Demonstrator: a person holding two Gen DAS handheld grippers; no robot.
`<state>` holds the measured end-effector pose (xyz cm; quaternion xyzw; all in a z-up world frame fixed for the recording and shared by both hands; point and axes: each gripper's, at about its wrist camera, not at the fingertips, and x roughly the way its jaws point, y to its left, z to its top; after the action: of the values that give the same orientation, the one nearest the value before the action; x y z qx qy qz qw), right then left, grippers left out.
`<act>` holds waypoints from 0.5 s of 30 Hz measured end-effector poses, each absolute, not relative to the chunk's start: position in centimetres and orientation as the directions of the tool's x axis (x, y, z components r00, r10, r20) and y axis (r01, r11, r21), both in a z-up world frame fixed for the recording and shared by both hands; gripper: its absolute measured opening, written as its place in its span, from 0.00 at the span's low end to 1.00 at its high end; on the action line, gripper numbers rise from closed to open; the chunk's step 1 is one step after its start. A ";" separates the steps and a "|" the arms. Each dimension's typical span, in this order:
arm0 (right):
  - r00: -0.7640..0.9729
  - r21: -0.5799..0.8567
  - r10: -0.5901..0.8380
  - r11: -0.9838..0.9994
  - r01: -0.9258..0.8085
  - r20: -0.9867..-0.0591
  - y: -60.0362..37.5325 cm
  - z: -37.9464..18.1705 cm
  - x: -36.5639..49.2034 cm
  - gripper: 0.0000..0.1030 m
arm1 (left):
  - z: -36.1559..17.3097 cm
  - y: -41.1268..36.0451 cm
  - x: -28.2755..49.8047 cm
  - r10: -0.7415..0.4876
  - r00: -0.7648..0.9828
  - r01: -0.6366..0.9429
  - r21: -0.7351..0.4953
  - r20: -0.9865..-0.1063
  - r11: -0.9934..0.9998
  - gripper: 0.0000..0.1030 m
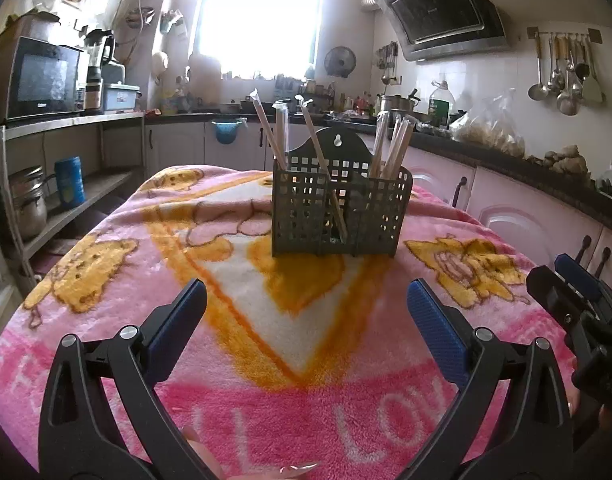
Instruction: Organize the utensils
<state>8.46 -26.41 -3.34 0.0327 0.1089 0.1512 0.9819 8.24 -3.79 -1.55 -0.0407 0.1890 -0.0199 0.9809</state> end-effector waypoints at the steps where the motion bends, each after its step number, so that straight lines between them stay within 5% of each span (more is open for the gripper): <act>1: 0.931 0.101 0.304 0.952 -0.289 -0.204 -26.5 -3.3 8.5 0.94 | -1.6 -3.8 8.2 -0.058 0.927 0.026 -0.089 -0.371 0.996 0.89; 15: 0.931 0.091 0.301 0.953 -0.288 -0.209 -26.4 -3.6 8.4 0.94 | -1.6 -3.7 8.3 -0.064 0.929 0.034 -0.086 -0.364 0.996 0.89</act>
<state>8.37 -26.36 -3.58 0.0294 0.1107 0.1497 0.9821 8.29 -3.72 -1.63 -0.0391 0.1867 -0.0250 0.9813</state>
